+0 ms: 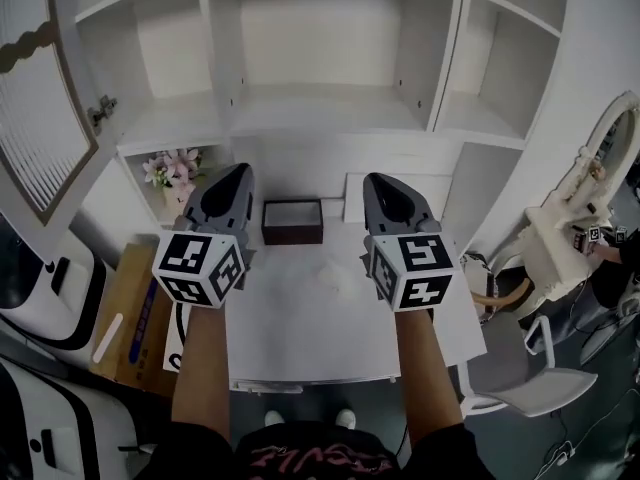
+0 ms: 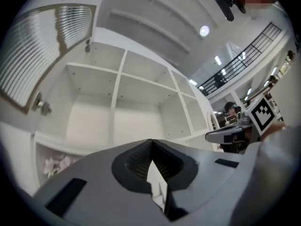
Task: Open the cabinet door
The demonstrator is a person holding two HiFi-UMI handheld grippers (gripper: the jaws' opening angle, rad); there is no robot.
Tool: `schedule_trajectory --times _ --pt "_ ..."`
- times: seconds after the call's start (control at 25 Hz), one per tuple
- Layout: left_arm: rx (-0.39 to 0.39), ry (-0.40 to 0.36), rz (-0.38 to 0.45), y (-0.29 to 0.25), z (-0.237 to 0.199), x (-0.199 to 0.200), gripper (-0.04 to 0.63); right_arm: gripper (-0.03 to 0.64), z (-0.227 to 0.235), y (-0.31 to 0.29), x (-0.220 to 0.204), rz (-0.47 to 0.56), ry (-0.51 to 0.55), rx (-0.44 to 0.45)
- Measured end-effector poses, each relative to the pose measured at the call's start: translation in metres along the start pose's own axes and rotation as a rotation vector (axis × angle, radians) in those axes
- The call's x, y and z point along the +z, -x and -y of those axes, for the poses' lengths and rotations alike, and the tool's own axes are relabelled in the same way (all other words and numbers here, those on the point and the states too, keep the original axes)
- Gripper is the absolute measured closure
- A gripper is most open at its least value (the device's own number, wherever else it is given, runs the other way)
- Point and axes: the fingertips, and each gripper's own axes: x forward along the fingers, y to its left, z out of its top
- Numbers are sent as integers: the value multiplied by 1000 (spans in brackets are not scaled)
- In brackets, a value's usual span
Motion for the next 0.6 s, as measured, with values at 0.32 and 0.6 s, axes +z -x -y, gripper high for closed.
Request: schedule_trajectory --times 0.32,0.6 --pt "68 62 -246 66 2 -137 586 596 -52 18 -103 -146 -119 90" --pt "54 40 -237 70 0 -128 588 597 -66 12 -102 -136 -122 110"
